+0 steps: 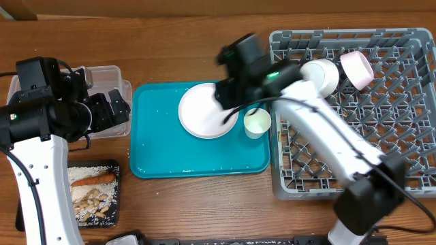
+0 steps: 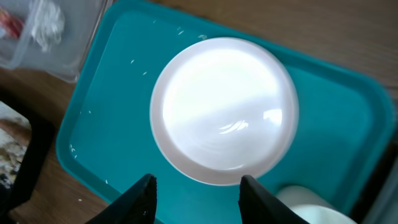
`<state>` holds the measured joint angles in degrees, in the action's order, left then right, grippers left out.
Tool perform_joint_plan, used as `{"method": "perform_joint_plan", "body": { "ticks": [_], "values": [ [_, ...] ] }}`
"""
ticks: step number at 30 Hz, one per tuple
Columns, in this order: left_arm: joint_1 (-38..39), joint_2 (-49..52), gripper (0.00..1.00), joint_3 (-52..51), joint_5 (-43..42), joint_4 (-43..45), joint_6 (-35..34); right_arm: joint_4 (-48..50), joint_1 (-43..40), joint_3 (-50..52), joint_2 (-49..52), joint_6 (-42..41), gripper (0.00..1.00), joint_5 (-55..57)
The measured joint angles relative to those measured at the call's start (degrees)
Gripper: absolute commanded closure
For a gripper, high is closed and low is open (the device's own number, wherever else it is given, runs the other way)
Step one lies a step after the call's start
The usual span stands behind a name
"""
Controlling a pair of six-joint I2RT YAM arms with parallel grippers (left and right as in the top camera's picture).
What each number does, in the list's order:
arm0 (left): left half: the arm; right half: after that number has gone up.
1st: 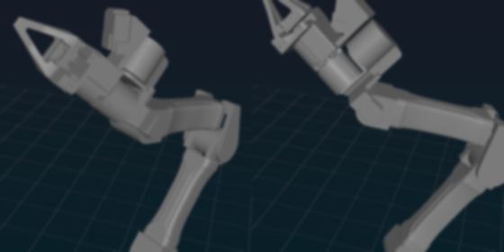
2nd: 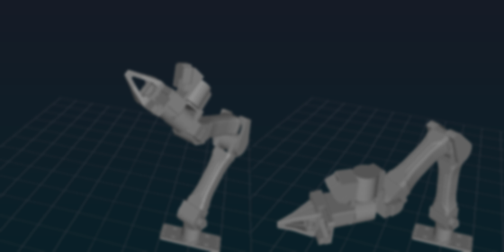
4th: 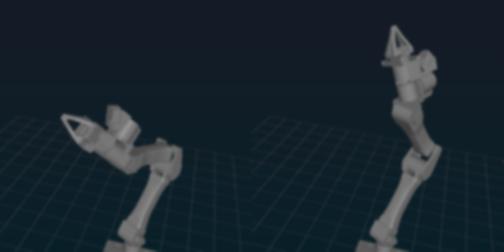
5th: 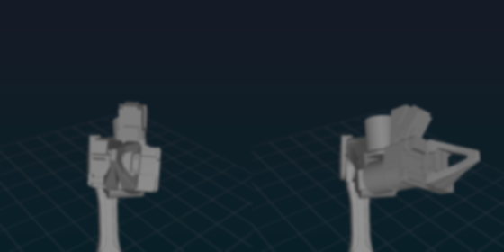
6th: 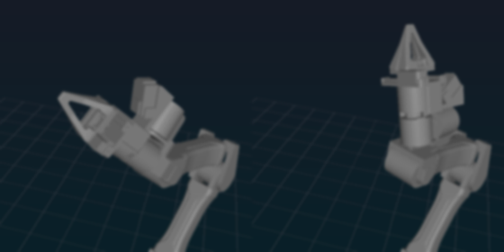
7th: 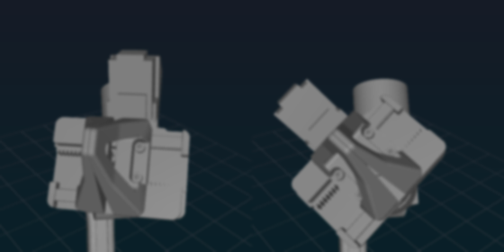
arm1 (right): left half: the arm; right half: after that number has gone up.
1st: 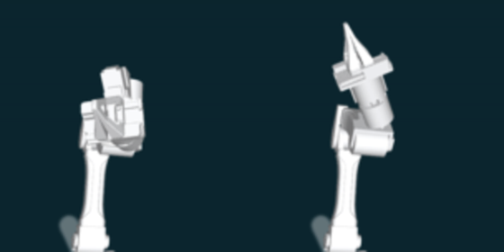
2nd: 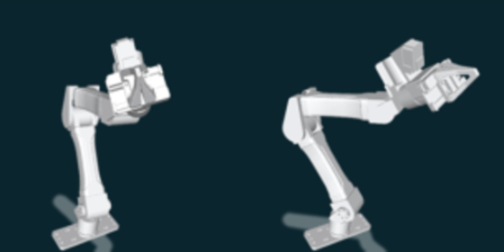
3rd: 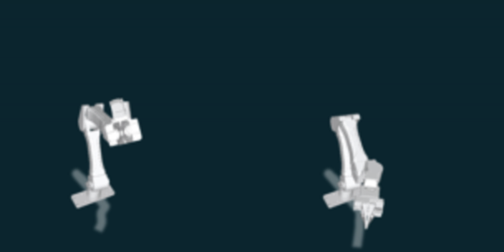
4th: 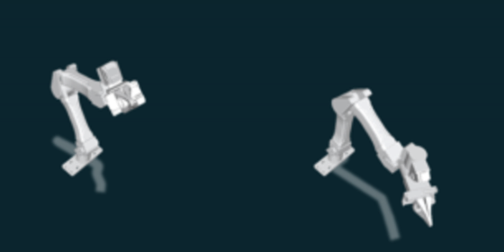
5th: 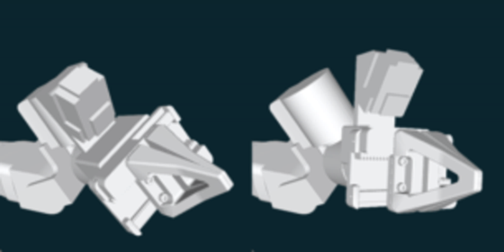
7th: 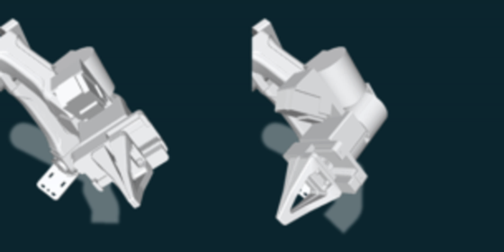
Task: Sort waste into correct bins and load items into the dishwasher
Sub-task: 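Grasp the pink plate rim with the right gripper and lift it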
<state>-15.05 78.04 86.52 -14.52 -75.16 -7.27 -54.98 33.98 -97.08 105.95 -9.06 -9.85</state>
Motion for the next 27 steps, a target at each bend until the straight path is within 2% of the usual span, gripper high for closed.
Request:
{"method": "perform_joint_plan", "body": {
  "ticks": [6,18,20,25,27],
  "values": [
    [0.00,0.00,0.00,0.00,0.00,-0.02,0.00,7.61,9.68,0.00,10.58,-1.88,0.55,6.01],
    [0.00,0.00,0.00,0.00,0.00,-0.02,0.00,16.26,14.71,0.13,21.40,-2.58,0.53,8.28],
    [0.00,0.00,0.00,0.00,0.00,0.00,0.00,16.50,14.69,0.13,22.32,-2.58,0.58,8.57],
    [0.00,0.00,0.00,0.00,0.02,0.00,0.00,16.81,14.47,0.13,22.97,-2.58,0.79,8.83],
    [0.00,0.00,0.00,0.00,0.02,0.00,0.00,16.81,14.47,0.11,22.97,-2.75,0.83,9.01]
  ]
}}
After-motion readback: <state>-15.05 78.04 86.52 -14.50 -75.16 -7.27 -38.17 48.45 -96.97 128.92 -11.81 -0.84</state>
